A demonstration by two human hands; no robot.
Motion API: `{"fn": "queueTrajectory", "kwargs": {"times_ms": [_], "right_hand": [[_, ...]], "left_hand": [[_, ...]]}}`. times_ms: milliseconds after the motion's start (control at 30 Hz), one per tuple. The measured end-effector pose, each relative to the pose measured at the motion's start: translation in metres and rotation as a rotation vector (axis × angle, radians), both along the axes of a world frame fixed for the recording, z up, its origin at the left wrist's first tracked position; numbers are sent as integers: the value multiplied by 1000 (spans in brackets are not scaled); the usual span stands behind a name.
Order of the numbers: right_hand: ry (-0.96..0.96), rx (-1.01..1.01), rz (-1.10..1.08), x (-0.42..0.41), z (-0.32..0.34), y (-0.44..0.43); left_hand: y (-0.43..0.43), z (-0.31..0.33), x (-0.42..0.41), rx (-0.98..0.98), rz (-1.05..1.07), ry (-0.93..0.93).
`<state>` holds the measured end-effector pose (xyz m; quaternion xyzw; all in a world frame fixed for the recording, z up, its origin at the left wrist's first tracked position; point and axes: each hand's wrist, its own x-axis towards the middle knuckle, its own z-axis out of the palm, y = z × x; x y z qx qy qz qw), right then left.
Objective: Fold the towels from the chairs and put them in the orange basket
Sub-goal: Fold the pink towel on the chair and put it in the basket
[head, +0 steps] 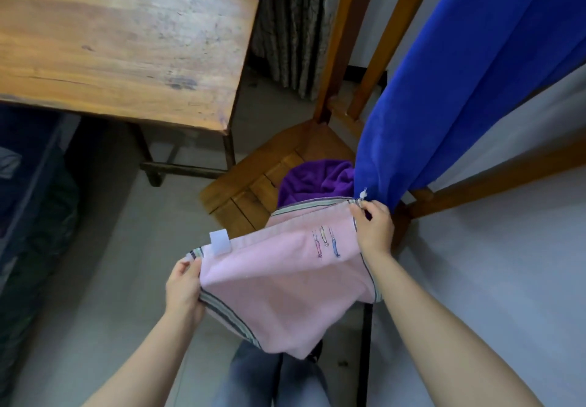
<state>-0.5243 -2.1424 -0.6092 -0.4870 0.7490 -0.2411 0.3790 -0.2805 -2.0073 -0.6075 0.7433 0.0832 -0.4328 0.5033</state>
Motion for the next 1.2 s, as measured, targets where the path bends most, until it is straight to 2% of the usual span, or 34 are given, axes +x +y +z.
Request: {"fn": "queueTrajectory", "kwargs": {"times_ms": [233, 367, 500, 667, 800, 867, 900, 1000, 1067, 1133, 1200], "right_hand": [[107, 54, 0, 9, 0, -1], [-43, 12, -143, -11, 20, 2], [-116, 18, -290, -44, 32, 1], [-117, 51, -306, -65, 23, 0], [-46, 89, -341, -71, 8, 4], [-40, 125, -339, -73, 3, 7], [-28, 133, -326, -74, 4, 8], [-1, 105, -316, -77, 1, 2], [-4, 93, -317, -78, -2, 2], [-3, 92, -315, -80, -6, 1], [-9, 88, -323, -80, -9, -1]], "left_hand": [[-6, -7, -2, 31, -8, -20], [-10, -4, -12, 53, -116, -44], [-16, -4, -21, 89, -289, -26], [-25, -9, -46, 109, -511, -18], [-15, -13, -63, 70, -729, -37], [-14, -13, -61, 76, -681, -77], [-17, -14, -59, 84, -592, -63], [-35, -25, -52, 38, -306, 199], [-44, -36, -51, 33, -240, 298], [-50, -53, -53, 75, -236, 278], [-57, -62, -55, 145, -269, 163]]}}
